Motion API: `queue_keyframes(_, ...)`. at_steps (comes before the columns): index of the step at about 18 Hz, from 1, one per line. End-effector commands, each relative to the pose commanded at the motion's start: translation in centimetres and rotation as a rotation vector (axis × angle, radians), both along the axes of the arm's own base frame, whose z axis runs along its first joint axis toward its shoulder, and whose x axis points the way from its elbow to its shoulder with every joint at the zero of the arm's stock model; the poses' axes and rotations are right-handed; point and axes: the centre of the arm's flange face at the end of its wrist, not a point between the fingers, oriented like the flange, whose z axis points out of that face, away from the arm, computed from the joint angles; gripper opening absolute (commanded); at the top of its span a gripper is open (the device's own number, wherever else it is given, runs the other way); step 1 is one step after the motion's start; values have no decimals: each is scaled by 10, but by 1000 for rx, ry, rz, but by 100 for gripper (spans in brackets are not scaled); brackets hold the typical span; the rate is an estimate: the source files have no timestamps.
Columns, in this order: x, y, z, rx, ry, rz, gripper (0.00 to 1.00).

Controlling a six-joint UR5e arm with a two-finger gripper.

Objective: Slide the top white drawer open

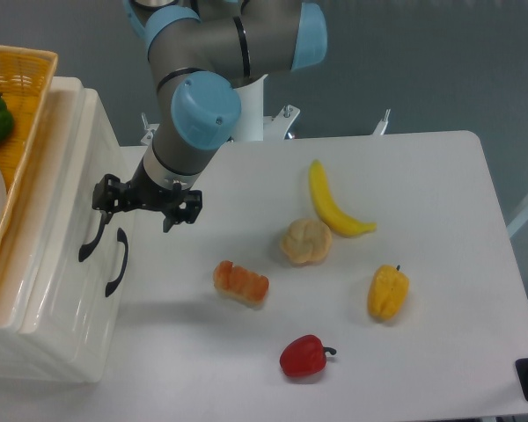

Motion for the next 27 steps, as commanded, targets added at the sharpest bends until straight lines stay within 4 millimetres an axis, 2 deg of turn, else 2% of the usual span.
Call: queue_keyframes(27, 12, 8, -7, -4, 0, -33, 100)
